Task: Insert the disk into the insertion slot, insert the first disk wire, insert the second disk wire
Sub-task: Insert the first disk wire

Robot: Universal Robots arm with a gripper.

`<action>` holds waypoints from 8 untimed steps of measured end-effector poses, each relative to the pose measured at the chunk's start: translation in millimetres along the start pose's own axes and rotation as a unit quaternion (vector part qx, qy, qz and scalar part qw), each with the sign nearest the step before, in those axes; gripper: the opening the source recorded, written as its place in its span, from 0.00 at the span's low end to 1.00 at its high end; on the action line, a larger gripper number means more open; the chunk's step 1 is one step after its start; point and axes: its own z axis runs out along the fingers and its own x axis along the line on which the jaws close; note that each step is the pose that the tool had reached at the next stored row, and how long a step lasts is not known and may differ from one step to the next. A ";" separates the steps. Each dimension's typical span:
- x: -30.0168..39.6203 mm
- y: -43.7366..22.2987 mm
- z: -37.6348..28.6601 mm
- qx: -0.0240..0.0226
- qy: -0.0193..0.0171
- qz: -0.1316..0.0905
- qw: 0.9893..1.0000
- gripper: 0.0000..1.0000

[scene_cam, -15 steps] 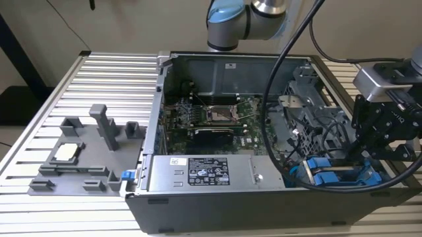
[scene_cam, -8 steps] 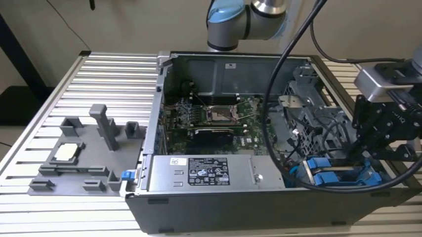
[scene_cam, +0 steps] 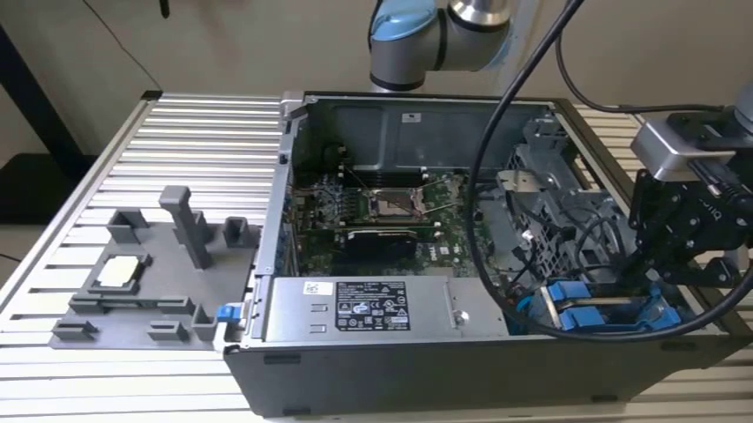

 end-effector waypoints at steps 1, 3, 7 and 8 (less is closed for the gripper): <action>0.0 0.0 0.3 0.000 0.000 0.000 1.000 0.19; 0.0 0.0 2.1 0.000 0.000 0.001 1.000 0.19; 0.1 -0.1 5.8 0.000 0.000 0.002 1.000 0.19; 0.1 -0.1 6.3 0.000 0.000 0.002 1.000 0.19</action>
